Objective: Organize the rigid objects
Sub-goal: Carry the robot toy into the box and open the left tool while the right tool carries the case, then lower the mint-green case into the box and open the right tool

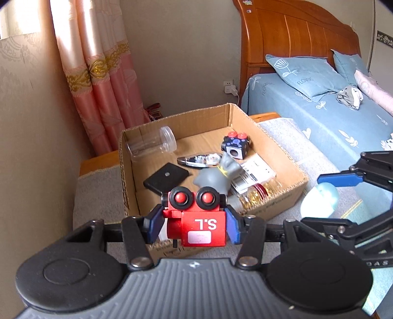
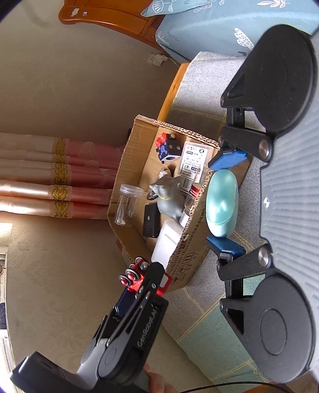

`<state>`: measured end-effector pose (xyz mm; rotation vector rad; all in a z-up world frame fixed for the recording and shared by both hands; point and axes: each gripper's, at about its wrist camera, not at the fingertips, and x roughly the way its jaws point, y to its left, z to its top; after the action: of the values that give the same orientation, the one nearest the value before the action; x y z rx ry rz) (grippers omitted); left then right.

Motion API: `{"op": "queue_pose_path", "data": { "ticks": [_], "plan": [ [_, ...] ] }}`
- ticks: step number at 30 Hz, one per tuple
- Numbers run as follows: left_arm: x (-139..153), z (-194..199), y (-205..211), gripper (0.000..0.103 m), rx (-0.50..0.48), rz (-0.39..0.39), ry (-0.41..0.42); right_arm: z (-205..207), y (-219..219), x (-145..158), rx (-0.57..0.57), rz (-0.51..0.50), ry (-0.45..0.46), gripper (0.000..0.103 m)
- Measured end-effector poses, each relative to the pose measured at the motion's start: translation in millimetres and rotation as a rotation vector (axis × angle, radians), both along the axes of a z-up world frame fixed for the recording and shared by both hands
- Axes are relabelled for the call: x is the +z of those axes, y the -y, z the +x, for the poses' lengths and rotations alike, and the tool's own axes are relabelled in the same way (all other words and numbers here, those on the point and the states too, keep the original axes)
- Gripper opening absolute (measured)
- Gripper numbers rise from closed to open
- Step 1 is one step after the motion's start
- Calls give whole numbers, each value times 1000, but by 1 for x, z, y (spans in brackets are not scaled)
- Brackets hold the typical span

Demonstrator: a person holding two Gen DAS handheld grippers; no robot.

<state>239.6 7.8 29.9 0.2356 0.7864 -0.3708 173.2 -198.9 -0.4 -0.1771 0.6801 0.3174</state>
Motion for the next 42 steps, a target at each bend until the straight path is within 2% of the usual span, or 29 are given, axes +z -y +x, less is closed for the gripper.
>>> {"op": "queue_pose_path", "data": {
  "ticks": [10, 12, 13, 14, 18, 25, 31, 37, 42],
  "plan": [
    [-22, 67, 2, 52, 94, -16, -40, 29, -2, 17, 11, -13, 18, 64],
    [-24, 72, 0, 69, 124, -38, -33, 34, -4, 17, 13, -15, 19, 64],
    [-25, 73, -1, 97, 138, -45, -41, 36, -4, 17, 15, -14, 18, 64],
    [-24, 70, -3, 102, 158, -57, -31, 37, -5, 17, 16, -14, 17, 64],
    [-19, 54, -8, 102, 151, -64, -2, 44, -5, 18, 16, -19, 14, 64],
    [-11, 8, -23, 102, 203, -63, 79, 67, -4, 23, 7, -26, 8, 64],
    [-18, -28, -30, 102, 257, -83, 102, 98, -1, 34, -17, 0, -7, 64],
    [-25, -60, -36, 102, 312, -99, 122, 145, -9, 34, -40, 21, -65, 64],
    [-25, -75, -38, 102, 322, -100, 123, 186, -25, 16, -77, 15, -147, 64]
  ]
}}
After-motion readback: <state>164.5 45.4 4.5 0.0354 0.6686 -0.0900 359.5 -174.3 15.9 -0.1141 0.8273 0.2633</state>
